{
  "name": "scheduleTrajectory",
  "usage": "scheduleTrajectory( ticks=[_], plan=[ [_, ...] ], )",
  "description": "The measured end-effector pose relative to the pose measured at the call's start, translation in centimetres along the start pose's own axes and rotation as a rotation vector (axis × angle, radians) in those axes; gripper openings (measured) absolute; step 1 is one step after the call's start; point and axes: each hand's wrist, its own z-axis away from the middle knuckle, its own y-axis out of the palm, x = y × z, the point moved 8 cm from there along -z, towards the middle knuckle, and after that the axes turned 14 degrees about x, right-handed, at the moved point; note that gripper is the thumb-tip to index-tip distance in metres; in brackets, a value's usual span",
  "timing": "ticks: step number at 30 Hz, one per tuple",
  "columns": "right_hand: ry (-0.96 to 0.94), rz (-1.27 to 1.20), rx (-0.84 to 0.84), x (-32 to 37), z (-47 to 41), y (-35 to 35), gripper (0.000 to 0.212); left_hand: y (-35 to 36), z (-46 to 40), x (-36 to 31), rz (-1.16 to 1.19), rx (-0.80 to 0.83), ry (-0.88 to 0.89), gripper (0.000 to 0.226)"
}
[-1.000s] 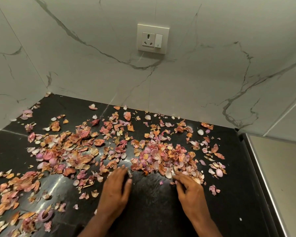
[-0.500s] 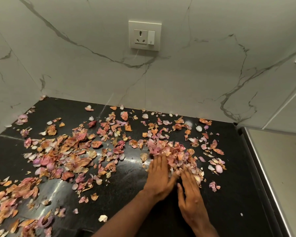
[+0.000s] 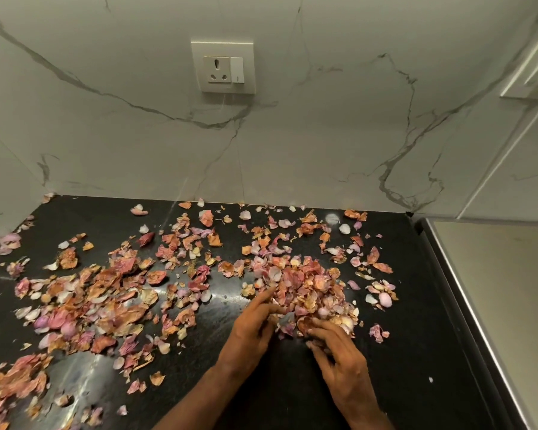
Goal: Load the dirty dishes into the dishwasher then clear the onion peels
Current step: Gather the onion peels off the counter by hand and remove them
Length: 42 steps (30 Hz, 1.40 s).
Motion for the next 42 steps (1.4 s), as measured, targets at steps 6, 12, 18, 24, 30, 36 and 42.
scheduleTrajectory(
  ticks=[6, 12, 18, 24, 30, 36, 42],
  plan=[
    [0.014, 0.061, 0.035, -0.3, -0.3, 0.4, 0.027, 0.6, -2.1, -2.0, 0.154, 0.06, 0.045, 0.018],
    [0.036, 0.054, 0.04, -0.7, -0.9, 0.4, 0.036, -2.5, -4.8, -0.4, -0.047, -0.046, -0.047, 0.034],
    [0.032, 0.026, 0.055, -0.8, -0.8, 0.7, 0.039, -5.9, -6.3, 7.7, -0.329, -0.102, -0.451, 0.068],
    [0.105, 0.119, -0.079, -1.3, -0.3, -3.4, 0.048, -2.9, -6.1, 8.2, -0.508, 0.069, -0.52, 0.083],
    [0.705, 0.355, 0.015, -8.2, 1.4, -4.1, 0.097, 0.9, -6.0, 1.4, -0.198, 0.103, -0.246, 0.06],
    [0.426, 0.067, 0.216, -4.4, -1.8, -0.4, 0.074, 1.7, -5.3, -0.5, 0.007, 0.158, -0.07, 0.049],
    [0.561, 0.212, -0.034, -8.5, -3.0, -6.4, 0.076, -1.3, -3.4, 4.3, -0.107, -0.077, -0.225, 0.056]
  ],
)
